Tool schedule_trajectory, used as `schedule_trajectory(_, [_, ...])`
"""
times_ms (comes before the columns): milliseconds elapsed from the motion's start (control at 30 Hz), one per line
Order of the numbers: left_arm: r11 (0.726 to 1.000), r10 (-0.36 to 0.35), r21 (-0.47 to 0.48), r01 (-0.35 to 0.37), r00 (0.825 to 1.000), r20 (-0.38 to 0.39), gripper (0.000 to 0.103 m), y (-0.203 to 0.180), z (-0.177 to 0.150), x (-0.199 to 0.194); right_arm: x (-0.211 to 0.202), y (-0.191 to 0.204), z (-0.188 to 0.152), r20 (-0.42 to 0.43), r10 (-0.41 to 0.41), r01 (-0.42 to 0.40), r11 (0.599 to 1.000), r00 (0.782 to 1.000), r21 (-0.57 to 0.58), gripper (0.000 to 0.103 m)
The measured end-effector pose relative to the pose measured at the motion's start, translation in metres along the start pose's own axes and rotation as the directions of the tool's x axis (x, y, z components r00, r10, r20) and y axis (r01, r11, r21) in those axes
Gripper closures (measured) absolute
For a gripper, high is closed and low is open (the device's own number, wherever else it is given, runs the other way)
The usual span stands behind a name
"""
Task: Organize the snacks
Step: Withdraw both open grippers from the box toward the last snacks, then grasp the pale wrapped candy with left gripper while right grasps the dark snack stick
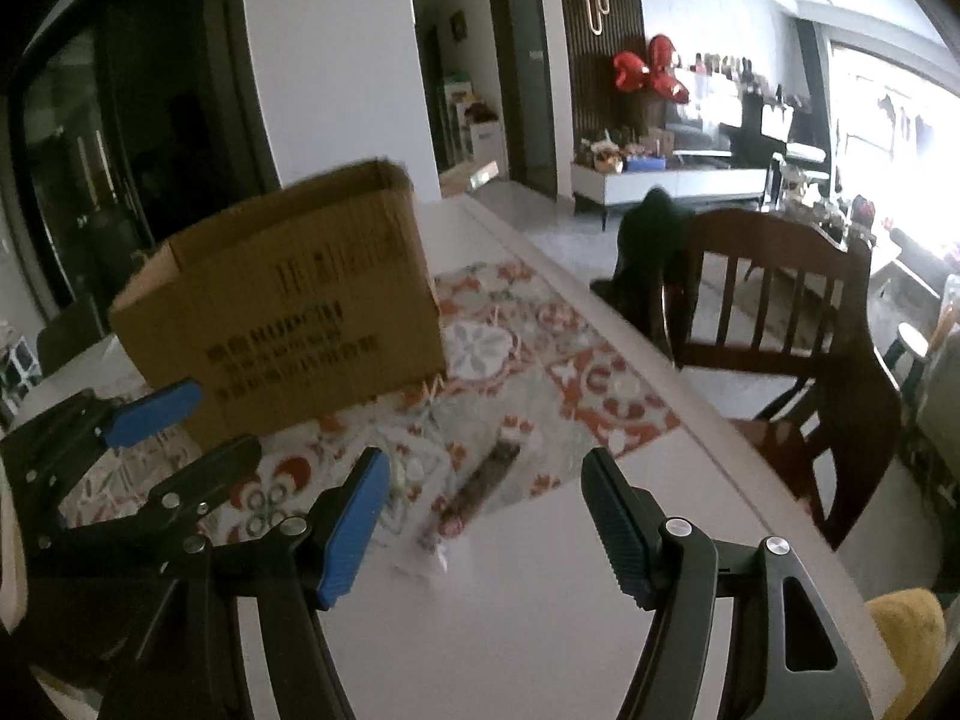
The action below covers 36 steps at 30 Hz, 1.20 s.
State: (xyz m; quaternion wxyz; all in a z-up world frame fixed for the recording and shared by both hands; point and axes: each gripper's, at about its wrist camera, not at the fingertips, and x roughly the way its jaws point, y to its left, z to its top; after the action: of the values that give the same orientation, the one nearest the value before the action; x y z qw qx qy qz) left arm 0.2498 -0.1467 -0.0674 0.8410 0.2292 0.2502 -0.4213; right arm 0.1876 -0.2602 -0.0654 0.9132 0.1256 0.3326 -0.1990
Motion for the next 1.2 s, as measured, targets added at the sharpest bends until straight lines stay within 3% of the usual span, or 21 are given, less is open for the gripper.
schedule_trajectory(200, [0.997, -0.062, 0.048, 0.065, 0.996, -0.068, 0.056, -0.005, -0.008, 0.026, 0.018, -0.004, -0.010, -0.043, -0.008, 0.009, 1.000, 0.999, 0.024, 0.036])
schedule_trajectory(400, [0.994, -0.078, 0.072, 0.088, 0.988, -0.133, 0.056, -0.013, -0.013, 0.048, 0.035, -0.009, -0.015, -0.091, 0.003, 0.002, 0.999, 0.996, 0.051, 0.042])
schedule_trajectory(933, [0.987, -0.158, -0.020, 0.157, 0.973, -0.169, 0.057, -0.010, -0.008, 0.085, 0.062, -0.009, -0.014, -0.122, 0.030, -0.020, 0.997, 0.992, 0.080, 0.052])
schedule_trajectory(1000, [0.985, -0.172, -0.031, 0.169, 0.970, -0.172, 0.062, -0.010, -0.007, 0.087, 0.065, -0.009, -0.014, -0.130, 0.044, -0.033, 0.996, 0.990, 0.087, 0.053])
schedule_trajectory(1067, [0.983, -0.185, -0.043, 0.180, 0.966, -0.179, 0.075, -0.010, -0.007, 0.090, 0.067, -0.008, -0.015, -0.129, 0.045, -0.035, 0.996, 0.991, 0.083, 0.053])
schedule_trajectory(1200, [0.980, -0.198, -0.052, 0.192, 0.962, -0.189, 0.076, -0.010, -0.007, 0.092, 0.071, -0.006, -0.016, -0.142, 0.050, -0.038, 0.996, 0.989, 0.083, 0.057])
